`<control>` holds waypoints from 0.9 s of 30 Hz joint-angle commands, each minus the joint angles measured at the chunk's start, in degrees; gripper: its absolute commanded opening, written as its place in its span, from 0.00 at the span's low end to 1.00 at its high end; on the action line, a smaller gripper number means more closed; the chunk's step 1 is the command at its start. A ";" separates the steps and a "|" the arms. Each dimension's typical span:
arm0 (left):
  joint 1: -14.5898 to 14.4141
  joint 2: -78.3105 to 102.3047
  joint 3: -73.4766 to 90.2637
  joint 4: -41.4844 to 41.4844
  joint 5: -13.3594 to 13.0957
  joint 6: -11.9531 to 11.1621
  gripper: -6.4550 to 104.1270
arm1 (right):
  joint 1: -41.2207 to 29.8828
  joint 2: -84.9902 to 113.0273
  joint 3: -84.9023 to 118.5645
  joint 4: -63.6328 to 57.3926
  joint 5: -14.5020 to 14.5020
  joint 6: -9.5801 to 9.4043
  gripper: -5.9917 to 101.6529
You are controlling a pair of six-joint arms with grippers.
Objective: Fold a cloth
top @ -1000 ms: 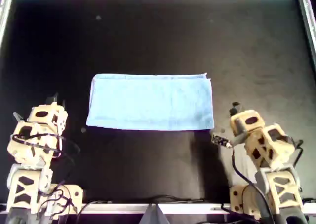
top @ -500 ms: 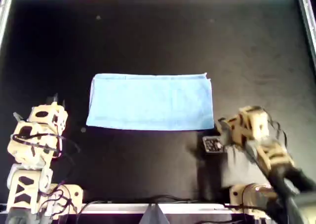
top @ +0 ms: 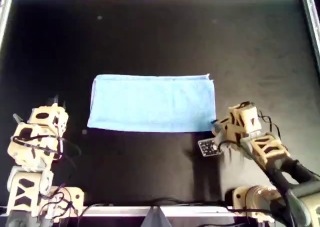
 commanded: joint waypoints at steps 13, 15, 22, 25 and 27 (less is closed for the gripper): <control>0.62 1.23 -0.70 -1.14 -0.44 0.18 0.66 | 0.44 -8.35 -11.34 0.97 0.18 0.35 0.90; 0.53 1.23 0.18 -1.14 -0.44 0.18 0.66 | 0.44 -8.35 -11.25 0.97 0.18 0.35 0.86; 0.62 1.32 -0.97 -1.23 -0.44 0.09 0.67 | 0.35 -8.00 -11.78 0.97 0.18 0.35 0.46; 0.62 1.32 -2.64 -1.14 -0.44 0.09 0.67 | 0.35 -5.45 -11.95 0.97 0.18 0.35 0.31; 0.62 1.32 -3.43 -1.14 -0.44 0.09 0.67 | 0.26 -2.99 -11.25 0.97 0.18 -0.26 0.24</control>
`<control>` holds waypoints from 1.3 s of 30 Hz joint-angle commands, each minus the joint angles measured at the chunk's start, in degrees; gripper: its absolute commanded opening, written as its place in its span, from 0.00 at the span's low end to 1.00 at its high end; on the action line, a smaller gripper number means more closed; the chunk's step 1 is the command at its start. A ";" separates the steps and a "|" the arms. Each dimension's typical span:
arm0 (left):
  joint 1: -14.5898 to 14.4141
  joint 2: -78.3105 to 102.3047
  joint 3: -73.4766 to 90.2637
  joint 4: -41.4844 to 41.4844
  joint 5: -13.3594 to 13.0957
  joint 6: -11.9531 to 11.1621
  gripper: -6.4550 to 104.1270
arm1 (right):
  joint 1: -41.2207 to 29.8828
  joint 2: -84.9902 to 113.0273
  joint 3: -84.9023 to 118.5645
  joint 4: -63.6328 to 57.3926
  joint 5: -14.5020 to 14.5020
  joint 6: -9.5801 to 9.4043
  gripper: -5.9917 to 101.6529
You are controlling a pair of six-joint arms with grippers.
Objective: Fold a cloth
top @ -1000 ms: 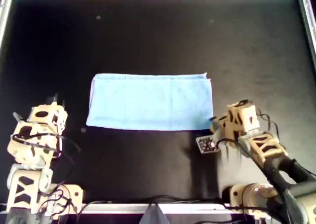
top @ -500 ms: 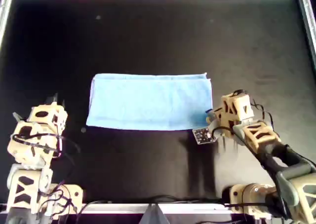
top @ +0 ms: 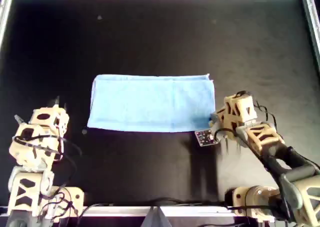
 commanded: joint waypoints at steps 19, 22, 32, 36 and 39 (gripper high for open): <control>1.41 0.97 -4.57 -1.14 -0.26 0.09 0.67 | -1.05 8.61 7.65 0.97 0.53 -0.62 0.04; 1.41 0.97 -4.04 -1.14 -0.26 0.09 0.67 | -1.05 10.63 8.35 0.97 0.62 -0.62 0.04; 1.41 0.97 -3.87 -1.14 -0.26 0.09 0.67 | -2.99 10.20 2.99 -0.26 0.62 -0.62 0.04; 1.41 0.97 -3.96 -1.14 -0.26 0.09 0.67 | -2.11 10.37 0.44 -0.26 -0.18 -0.53 0.04; 1.41 0.97 -4.31 -1.14 -0.26 0.09 0.67 | -1.49 9.76 -4.57 -0.26 -0.44 0.18 0.04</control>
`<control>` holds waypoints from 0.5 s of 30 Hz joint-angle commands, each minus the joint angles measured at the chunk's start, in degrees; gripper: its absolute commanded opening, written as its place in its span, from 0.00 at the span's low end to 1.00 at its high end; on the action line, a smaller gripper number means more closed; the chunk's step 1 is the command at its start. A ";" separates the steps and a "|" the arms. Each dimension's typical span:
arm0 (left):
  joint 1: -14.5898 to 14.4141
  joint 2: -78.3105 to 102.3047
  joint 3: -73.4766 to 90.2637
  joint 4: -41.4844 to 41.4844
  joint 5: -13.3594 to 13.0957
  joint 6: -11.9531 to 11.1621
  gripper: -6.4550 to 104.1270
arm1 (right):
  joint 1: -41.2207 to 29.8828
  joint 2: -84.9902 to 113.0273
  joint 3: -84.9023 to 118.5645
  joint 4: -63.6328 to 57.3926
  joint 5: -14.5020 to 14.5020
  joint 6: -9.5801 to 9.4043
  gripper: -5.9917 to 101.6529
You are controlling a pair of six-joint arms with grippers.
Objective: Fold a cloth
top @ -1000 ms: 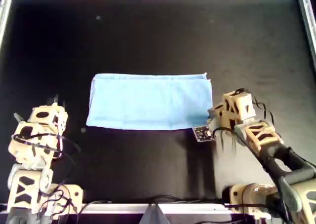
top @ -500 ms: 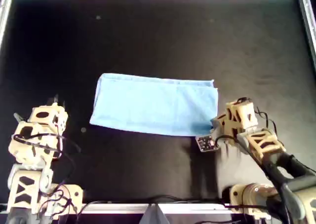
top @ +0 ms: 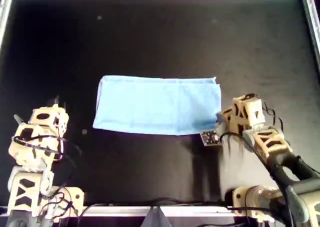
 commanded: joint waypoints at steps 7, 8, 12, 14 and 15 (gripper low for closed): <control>1.41 0.97 -4.48 -1.14 -0.26 0.09 0.67 | 8.88 -10.28 -21.80 -0.35 -0.53 0.44 0.04; 1.41 0.97 -4.48 -1.14 -0.26 0.09 0.67 | 10.63 -12.66 -24.61 -0.35 -0.53 0.44 0.04; 1.32 0.97 -4.48 -1.14 -0.26 0.09 0.67 | 17.67 -21.53 -36.04 -0.35 0.35 0.44 0.04; 1.32 0.97 -4.48 -1.14 -0.26 0.09 0.67 | 20.39 -26.02 -42.71 -0.35 0.35 0.53 0.04; 1.32 0.97 -4.39 -1.14 -0.26 0.09 0.67 | 21.80 -28.21 -46.23 -0.35 0.35 0.53 0.04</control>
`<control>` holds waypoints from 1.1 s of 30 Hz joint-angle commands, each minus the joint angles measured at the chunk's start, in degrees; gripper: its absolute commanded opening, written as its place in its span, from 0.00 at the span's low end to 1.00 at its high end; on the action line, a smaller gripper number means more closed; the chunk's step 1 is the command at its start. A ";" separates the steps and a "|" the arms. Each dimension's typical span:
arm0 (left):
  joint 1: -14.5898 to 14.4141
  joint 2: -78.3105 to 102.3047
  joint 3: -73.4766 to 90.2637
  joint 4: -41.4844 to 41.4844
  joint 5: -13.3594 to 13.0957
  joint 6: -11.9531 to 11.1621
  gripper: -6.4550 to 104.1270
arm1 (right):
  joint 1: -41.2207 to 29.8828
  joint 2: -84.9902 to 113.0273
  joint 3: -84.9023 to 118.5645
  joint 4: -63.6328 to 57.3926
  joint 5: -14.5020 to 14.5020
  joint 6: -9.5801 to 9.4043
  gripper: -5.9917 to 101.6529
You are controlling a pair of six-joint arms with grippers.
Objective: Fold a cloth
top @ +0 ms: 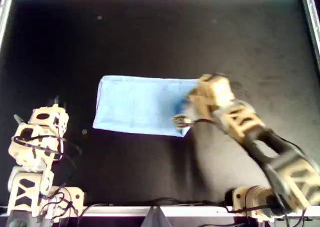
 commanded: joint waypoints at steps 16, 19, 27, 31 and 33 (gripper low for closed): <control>1.41 0.97 -3.69 -1.14 -0.26 0.09 0.67 | 18.28 -30.85 -58.01 -0.35 0.26 0.18 0.04; 1.41 0.97 -3.69 -1.14 -0.26 0.09 0.67 | 19.86 -34.98 -64.07 -0.35 0.26 0.18 0.04; 1.41 0.97 -3.69 -1.14 -0.26 0.09 0.67 | 24.17 -44.12 -75.85 -0.35 0.26 0.26 0.04; 1.41 0.97 -3.52 -1.14 -0.26 0.09 0.67 | 24.52 -48.16 -81.65 -0.35 -0.62 0.26 0.05; 1.41 0.97 -3.43 -1.14 -0.26 0.09 0.67 | 24.52 -49.57 -83.23 -0.35 -0.62 0.35 0.05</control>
